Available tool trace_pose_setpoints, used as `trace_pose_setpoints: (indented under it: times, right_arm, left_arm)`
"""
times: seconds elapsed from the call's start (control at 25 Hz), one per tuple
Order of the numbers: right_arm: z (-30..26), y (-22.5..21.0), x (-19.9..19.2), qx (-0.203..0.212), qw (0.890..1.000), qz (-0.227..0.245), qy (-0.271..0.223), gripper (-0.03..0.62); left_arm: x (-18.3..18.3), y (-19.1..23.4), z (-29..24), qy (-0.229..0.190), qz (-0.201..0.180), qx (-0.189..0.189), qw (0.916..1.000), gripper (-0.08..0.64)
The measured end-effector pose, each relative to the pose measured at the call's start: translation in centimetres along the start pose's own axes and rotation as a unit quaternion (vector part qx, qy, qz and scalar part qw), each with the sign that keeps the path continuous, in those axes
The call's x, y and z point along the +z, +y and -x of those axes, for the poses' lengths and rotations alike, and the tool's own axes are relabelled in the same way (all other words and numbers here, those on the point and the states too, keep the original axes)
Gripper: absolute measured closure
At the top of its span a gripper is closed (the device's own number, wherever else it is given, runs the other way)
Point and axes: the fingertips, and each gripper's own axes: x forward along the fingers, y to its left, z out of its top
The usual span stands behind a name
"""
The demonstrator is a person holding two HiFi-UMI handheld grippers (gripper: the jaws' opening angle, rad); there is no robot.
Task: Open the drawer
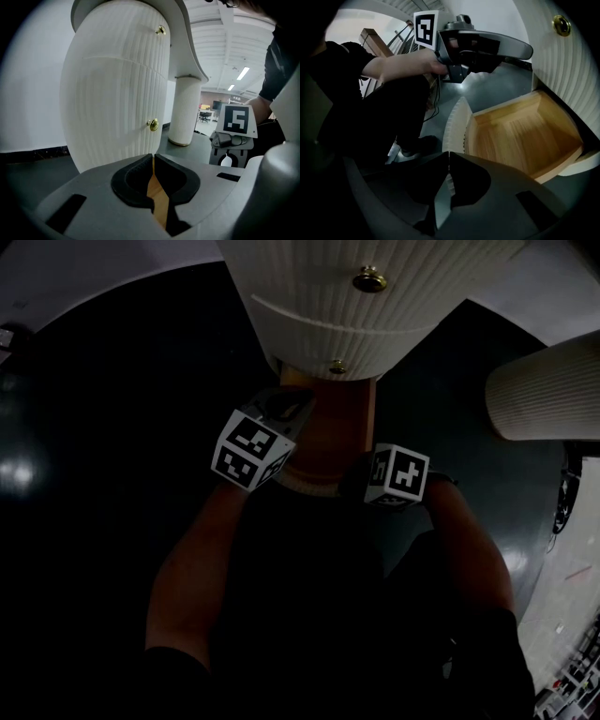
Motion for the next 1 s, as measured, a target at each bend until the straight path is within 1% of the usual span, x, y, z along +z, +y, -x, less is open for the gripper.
trace_pose_setpoints:
  times: [0.2, 0.4, 0.52, 0.64, 0.68, 0.76, 0.84, 0.88, 0.92, 0.96, 1.0]
  right_arm:
    - [-0.1, 0.2, -0.1, 0.013, 1.000, -0.003, -0.010, 0.575]
    - [-0.1, 0.0, 0.3, 0.003, 1.000, 0.009, -0.007, 0.575]
    - [-0.3, 0.1, -0.1, 0.010, 1.000, 0.006, -0.010, 0.575]
    - [-0.1, 0.2, -0.3, 0.014, 1.000, 0.011, -0.010, 0.575]
    - [-0.1, 0.1, -0.2, 0.014, 1.000, 0.016, -0.008, 0.574]
    - [-0.1, -0.1, -0.1, 0.009, 1.000, 0.030, 0.002, 0.574]
    - [0.1, -0.1, 0.2, -0.005, 0.998, 0.054, 0.021, 0.575]
    - [0.3, 0.0, 0.4, -0.014, 0.997, 0.069, 0.029, 0.575]
    - [0.8, 0.2, 1.0, -0.023, 0.996, 0.079, 0.030, 0.574]
    - [1.6, 0.3, 1.9, -0.032, 0.996, 0.085, 0.019, 0.575]
    - [2.6, 0.3, 3.0, -0.042, 0.995, 0.089, -0.003, 0.574]
  left_arm:
    - [-0.5, -0.2, -0.3, 0.002, 0.007, -0.004, 1.0000, 0.537]
    - [-0.4, 0.0, -0.3, 0.000, 0.005, -0.006, 1.0000, 0.537]
    - [-0.6, 0.0, -0.8, 0.002, 0.011, -0.005, 0.9999, 0.537]
    - [-0.6, -0.2, -1.3, 0.004, 0.006, -0.005, 1.0000, 0.537]
    - [-0.5, 0.0, -1.2, 0.005, -0.002, -0.001, 1.0000, 0.537]
    - [0.5, 1.1, -0.6, -0.004, -0.030, 0.020, 0.9993, 0.537]
    - [2.5, 2.8, 1.2, -0.028, -0.049, 0.049, 0.9972, 0.537]
    - [3.4, 3.7, 2.3, -0.039, -0.050, 0.062, 0.9961, 0.537]
    - [4.1, 4.4, 3.5, -0.046, -0.048, 0.073, 0.9951, 0.537]
    - [4.5, 5.0, 4.6, -0.050, -0.047, 0.082, 0.9942, 0.537]
    - [4.7, 5.5, 5.5, -0.049, -0.051, 0.090, 0.9934, 0.537]
